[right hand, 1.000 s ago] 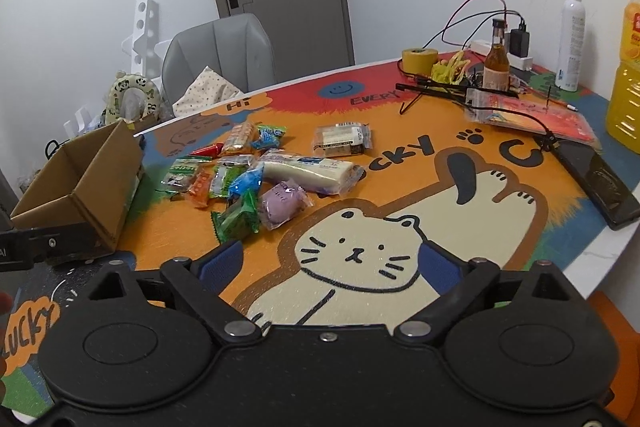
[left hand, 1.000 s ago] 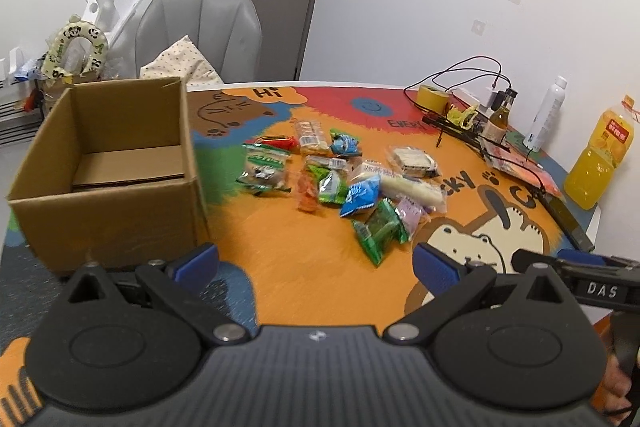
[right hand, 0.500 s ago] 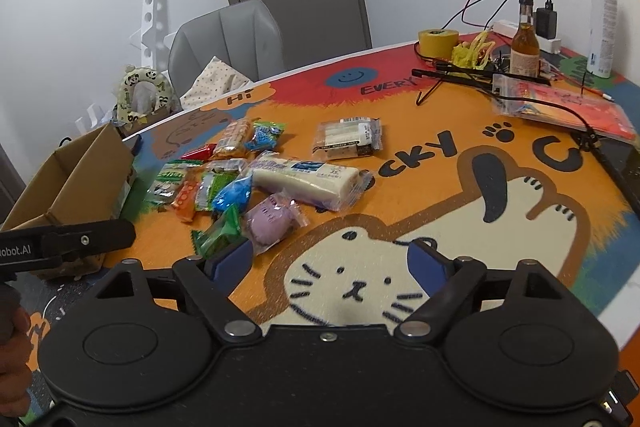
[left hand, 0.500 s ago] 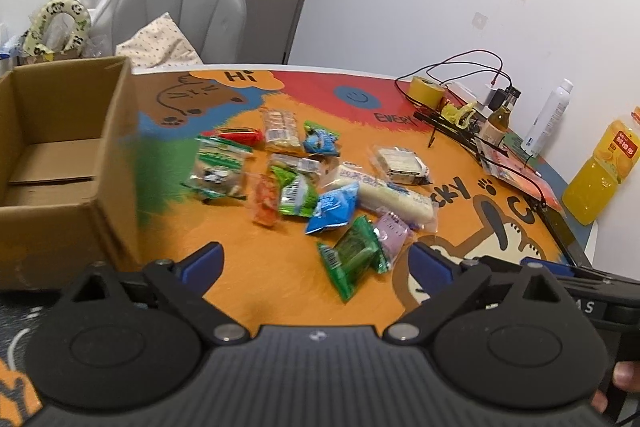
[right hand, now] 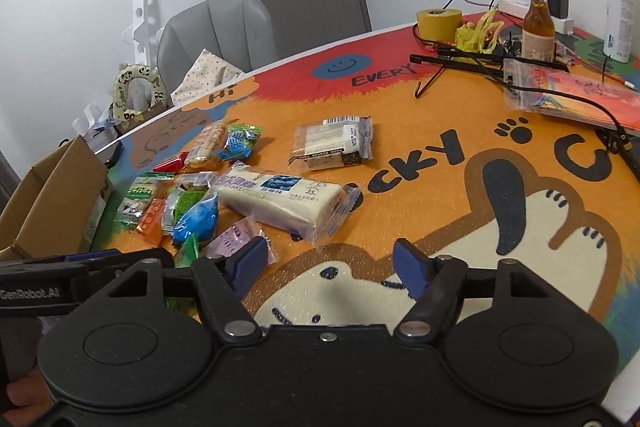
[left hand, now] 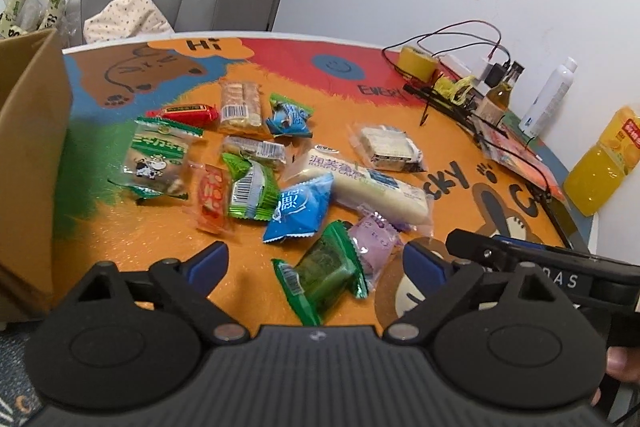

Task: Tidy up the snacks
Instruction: 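Grasp the green snack pouch with the left gripper while the right gripper grasps the white bread bar, then carry both snacks over the cardboard box and release them inside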

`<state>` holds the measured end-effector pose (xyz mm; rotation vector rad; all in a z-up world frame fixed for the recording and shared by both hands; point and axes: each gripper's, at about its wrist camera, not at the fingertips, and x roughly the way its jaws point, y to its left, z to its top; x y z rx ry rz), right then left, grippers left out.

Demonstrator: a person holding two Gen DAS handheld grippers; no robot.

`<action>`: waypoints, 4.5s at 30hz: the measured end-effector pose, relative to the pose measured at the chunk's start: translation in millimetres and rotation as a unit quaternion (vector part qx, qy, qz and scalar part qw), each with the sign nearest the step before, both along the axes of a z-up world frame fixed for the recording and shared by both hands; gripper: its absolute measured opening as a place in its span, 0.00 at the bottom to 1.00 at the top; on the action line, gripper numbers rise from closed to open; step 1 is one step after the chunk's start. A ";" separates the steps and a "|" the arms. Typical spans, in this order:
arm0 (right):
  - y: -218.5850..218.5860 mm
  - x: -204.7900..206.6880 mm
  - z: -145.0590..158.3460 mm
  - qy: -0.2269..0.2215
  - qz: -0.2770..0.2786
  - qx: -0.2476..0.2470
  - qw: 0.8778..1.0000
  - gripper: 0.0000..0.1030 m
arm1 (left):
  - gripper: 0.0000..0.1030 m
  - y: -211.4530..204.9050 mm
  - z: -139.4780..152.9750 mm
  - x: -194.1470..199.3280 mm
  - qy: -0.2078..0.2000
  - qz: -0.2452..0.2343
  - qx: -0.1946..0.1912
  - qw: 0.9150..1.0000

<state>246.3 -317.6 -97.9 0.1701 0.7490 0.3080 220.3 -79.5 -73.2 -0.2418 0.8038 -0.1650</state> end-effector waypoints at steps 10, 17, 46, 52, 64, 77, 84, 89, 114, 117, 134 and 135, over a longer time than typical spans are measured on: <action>10.4 26.4 -0.8 0.005 0.022 0.002 1.000 0.65 | 0.71 1.0 -20.4 14.0 0.046 -0.004 -0.004 0.999; 22.8 46.6 0.2 0.000 0.045 0.002 0.999 0.66 | 0.45 7.0 -20.6 7.0 0.037 0.000 0.010 0.999; 42.7 53.5 -14.9 0.029 0.080 -0.042 0.995 0.35 | 0.43 36.6 -19.3 -0.8 0.028 0.037 0.008 0.999; 26.7 41.9 -13.8 0.036 0.059 -0.008 0.998 0.29 | 0.43 37.7 -13.3 -4.2 0.019 0.036 0.003 0.999; 26.0 19.9 12.4 0.014 0.052 0.029 0.998 0.27 | 0.43 41.2 22.6 -15.8 -0.024 0.029 0.008 0.999; 68.0 7.6 43.9 -0.016 0.067 0.042 0.997 0.27 | 0.43 74.6 64.8 -27.6 -0.063 0.049 0.024 0.997; 96.4 3.1 56.3 -0.024 0.082 0.047 0.995 0.27 | 0.43 97.9 81.4 -37.9 -0.076 0.069 0.033 0.994; 118.8 0.5 63.9 -0.027 0.097 0.043 0.994 0.27 | 0.43 119.7 90.3 -46.0 -0.084 0.091 0.038 0.992; 229.2 -9.6 78.3 -0.035 0.143 0.063 0.987 0.28 | 0.43 211.6 72.3 -51.6 -0.049 0.172 0.052 0.982; 239.5 -10.6 80.3 -0.038 0.153 0.065 0.985 0.28 | 0.49 215.1 74.6 -52.5 -0.050 0.174 0.059 0.982; 260.1 -4.3 83.5 -0.047 0.182 0.117 0.975 0.65 | 0.88 241.8 82.5 -77.8 -0.049 0.216 0.032 0.975; 257.6 -4.1 83.5 -0.048 0.180 0.117 0.975 0.68 | 0.88 242.7 81.6 -78.3 -0.046 0.219 0.027 0.974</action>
